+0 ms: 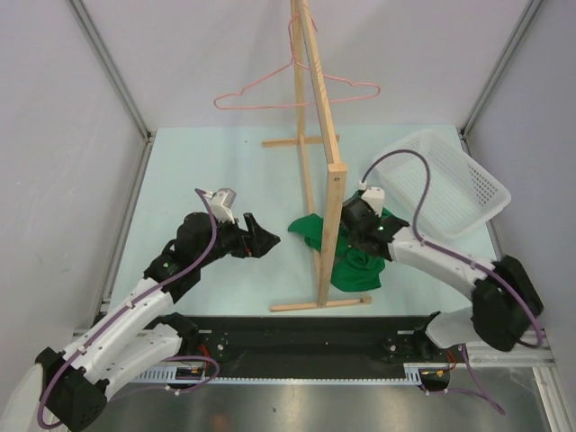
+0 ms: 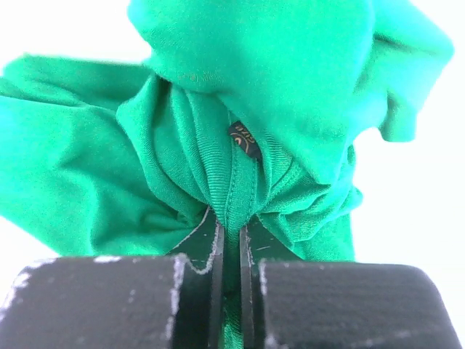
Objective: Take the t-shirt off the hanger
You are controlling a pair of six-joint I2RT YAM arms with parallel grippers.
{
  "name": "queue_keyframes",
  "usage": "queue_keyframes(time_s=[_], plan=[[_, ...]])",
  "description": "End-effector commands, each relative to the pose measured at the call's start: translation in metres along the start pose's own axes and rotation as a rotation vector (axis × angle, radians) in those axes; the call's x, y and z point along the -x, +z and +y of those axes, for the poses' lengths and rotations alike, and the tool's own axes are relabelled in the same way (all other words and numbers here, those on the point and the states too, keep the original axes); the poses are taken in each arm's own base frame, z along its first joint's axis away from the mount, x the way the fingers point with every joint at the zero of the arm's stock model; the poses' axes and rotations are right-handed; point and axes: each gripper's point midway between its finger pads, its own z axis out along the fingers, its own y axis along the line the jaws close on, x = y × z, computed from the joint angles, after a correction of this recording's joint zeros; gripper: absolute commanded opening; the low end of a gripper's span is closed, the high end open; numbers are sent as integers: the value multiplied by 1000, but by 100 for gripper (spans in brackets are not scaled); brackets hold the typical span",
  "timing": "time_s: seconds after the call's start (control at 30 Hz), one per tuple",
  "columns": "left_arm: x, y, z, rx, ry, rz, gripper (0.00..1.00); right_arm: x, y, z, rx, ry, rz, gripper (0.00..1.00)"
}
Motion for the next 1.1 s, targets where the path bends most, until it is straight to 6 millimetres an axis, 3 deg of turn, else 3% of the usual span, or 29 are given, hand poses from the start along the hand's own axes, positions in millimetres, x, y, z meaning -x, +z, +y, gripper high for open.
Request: queue_keyframes(time_s=[0.0, 0.03, 0.1, 0.33, 0.53, 0.57, 0.63, 0.67, 0.77, 0.9, 1.07], plan=[[18, -6, -18, -50, 40, -45, 94, 75, -64, -17, 33, 93, -244, 0], [18, -5, -18, -49, 38, -44, 93, 92, -85, -24, 67, 138, -303, 0], [19, -5, -20, -57, 37, -48, 93, 114, -110, -31, 106, 177, -364, 0], [20, -3, -22, -64, 29, -41, 93, 193, -186, -84, 142, 299, -574, 0], [21, -3, -23, -66, 27, -43, 93, 251, -211, -131, 20, 311, -665, 0], [20, -3, -21, -60, 25, -40, 93, 266, -227, -136, 24, 327, -708, 0], [20, -2, -21, -59, 25, -39, 93, 280, -229, -151, -21, 342, -725, 0], [20, -2, -21, -60, 25, -37, 93, 291, -241, -153, -5, 350, -754, 0], [20, -1, -21, -56, 26, -37, 93, 307, -242, -165, -10, 375, -765, 0], [20, 0, -20, -55, 27, -36, 93, 314, -224, -176, -4, 406, -737, 0], [19, 4, -20, -60, 25, -29, 93, 306, -173, -201, -36, 455, -640, 0]])
